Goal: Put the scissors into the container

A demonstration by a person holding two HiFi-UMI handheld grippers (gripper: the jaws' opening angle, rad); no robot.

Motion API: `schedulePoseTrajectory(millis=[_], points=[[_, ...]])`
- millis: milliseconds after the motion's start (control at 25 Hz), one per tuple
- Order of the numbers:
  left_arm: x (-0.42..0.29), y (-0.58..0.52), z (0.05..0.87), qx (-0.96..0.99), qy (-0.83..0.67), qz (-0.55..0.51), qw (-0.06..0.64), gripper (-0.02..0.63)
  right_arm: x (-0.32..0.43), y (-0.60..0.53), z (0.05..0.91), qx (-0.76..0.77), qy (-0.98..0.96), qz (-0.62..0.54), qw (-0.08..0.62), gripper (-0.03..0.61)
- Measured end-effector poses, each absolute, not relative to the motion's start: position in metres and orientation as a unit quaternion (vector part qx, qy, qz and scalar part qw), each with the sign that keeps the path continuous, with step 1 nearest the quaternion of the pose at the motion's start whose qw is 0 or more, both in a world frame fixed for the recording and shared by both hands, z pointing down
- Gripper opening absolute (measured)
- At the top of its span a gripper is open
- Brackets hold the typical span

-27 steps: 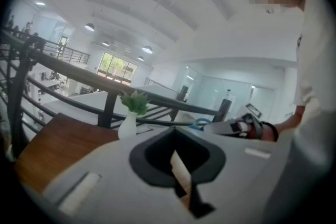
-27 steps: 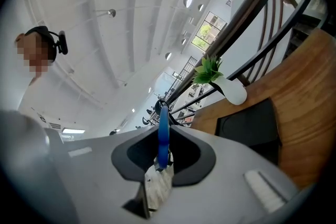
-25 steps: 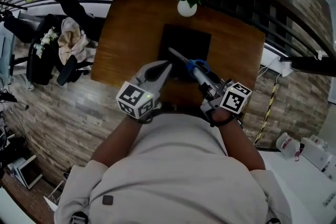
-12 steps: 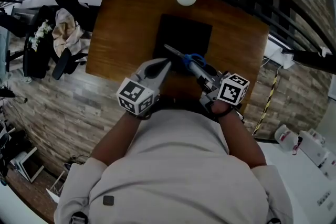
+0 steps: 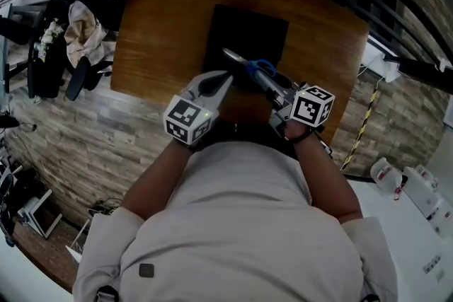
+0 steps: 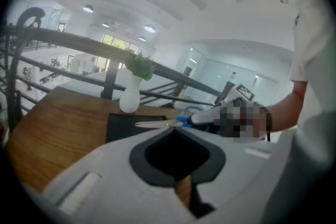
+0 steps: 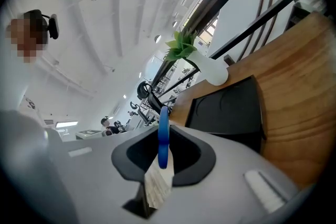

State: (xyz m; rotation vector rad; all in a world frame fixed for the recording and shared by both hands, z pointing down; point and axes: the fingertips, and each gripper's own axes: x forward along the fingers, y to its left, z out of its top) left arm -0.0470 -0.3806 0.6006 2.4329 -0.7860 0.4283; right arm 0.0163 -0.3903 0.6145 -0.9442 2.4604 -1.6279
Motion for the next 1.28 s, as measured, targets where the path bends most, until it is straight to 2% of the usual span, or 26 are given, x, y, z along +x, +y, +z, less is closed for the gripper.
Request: schedulePoseTrajectory(millis=[480, 1280], points=[[-0.052, -0.383, 0.661, 0.887, -0.297, 0.193, 0.297, 0.003, 0.011, -0.386, 0.670, -0.288, 0.786, -0.547, -0.019, 0.058], [-0.050, -0.386, 0.715, 0.859, -0.311, 0.201, 0.352, 0.003, -0.006, -0.387, 0.745, -0.300, 0.744, -0.588, -0.104, 0.061]])
